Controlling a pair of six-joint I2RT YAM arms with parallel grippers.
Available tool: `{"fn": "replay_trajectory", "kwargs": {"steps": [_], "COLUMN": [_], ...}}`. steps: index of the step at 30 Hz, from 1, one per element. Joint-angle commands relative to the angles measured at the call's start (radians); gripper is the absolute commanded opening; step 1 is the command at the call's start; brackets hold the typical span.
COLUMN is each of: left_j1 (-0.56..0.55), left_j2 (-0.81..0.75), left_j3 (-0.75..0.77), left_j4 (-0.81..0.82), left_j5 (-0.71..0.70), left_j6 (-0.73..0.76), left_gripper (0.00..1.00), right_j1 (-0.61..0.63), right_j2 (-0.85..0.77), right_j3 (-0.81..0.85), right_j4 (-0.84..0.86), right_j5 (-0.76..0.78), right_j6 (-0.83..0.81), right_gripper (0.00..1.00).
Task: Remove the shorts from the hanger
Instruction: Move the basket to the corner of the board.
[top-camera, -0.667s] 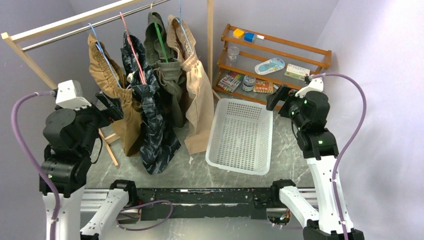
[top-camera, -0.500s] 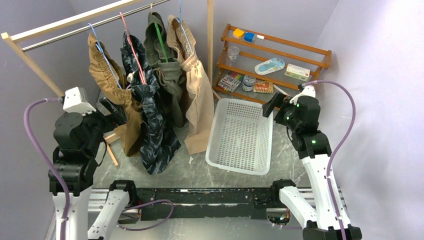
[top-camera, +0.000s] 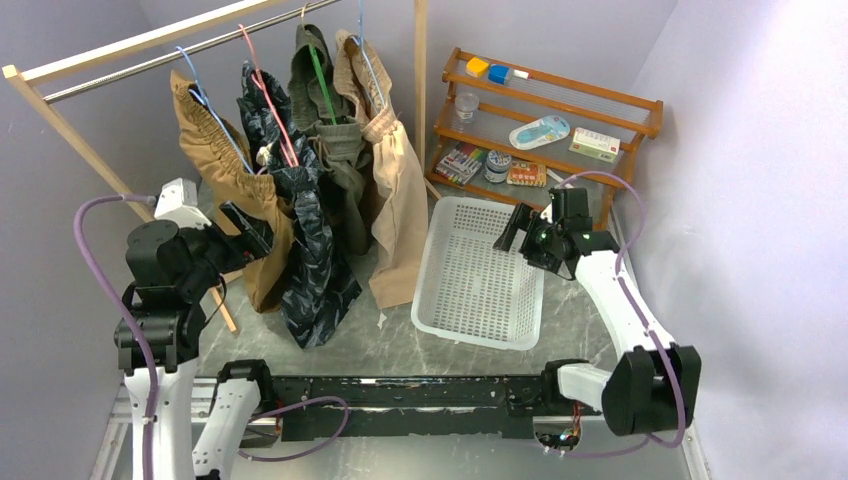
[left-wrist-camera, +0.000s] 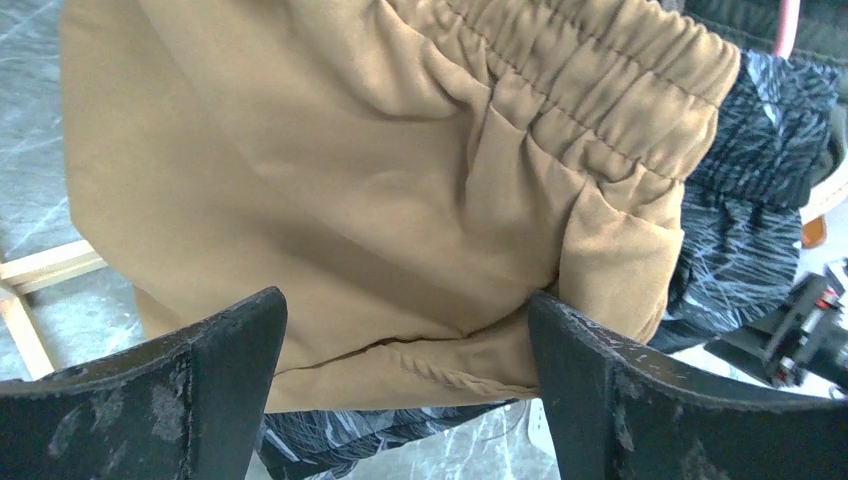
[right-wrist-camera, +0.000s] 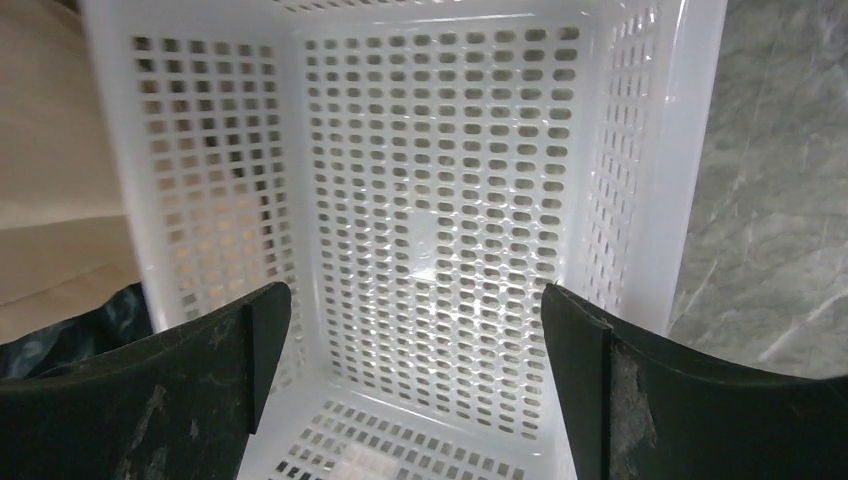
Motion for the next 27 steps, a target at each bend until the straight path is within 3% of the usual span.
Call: {"fn": "replay_trajectory", "kwargs": {"steps": [1,6,10,13,17,20,23,27], "left_j1": [0.021,0.026,0.028,0.029,0.031,0.031,0.032,0.032], "left_j2": [-0.014,-0.105,-0.151,-0.16,-0.134,-0.122,-0.132,-0.142], "left_j3": [0.031,0.048,0.098,0.156,0.255,0.287,0.268,0.221], "left_j4": [-0.021,-0.027,-0.064,-0.098,-0.147,-0.164,-0.151,-0.173], "left_j5": [0.114,0.124,0.08,0.07,0.126,0.19,0.25,0.294], "left_j6": [0.03,0.028,0.057,0.09,0.142,0.155,0.154,0.153], "left_gripper": [0.94,0.94,0.94,0.93,0.94,0.94,0.93,0.94], "right_j1": [0.0,0.002,-0.002,-0.004,-0.004,0.002,0.084,0.377], "right_j2": [0.087,0.178,0.156,0.133,0.102,0.055,0.009,0.081], "right_j3": [-0.008,0.01,-0.029,0.018,0.121,0.148,0.085,0.129], "right_j4": [0.007,-0.069,-0.082,-0.118,-0.135,-0.073,0.077,0.055], "right_j5": [0.037,0.337,0.591,0.698,0.656,0.318,0.058,0.327], "right_j6": [-0.026,0.084,0.16,0.178,0.103,0.05,0.14,0.246], "right_gripper": [1.0,1.0,1.0,1.0,1.0,1.0,1.0,1.0]}}
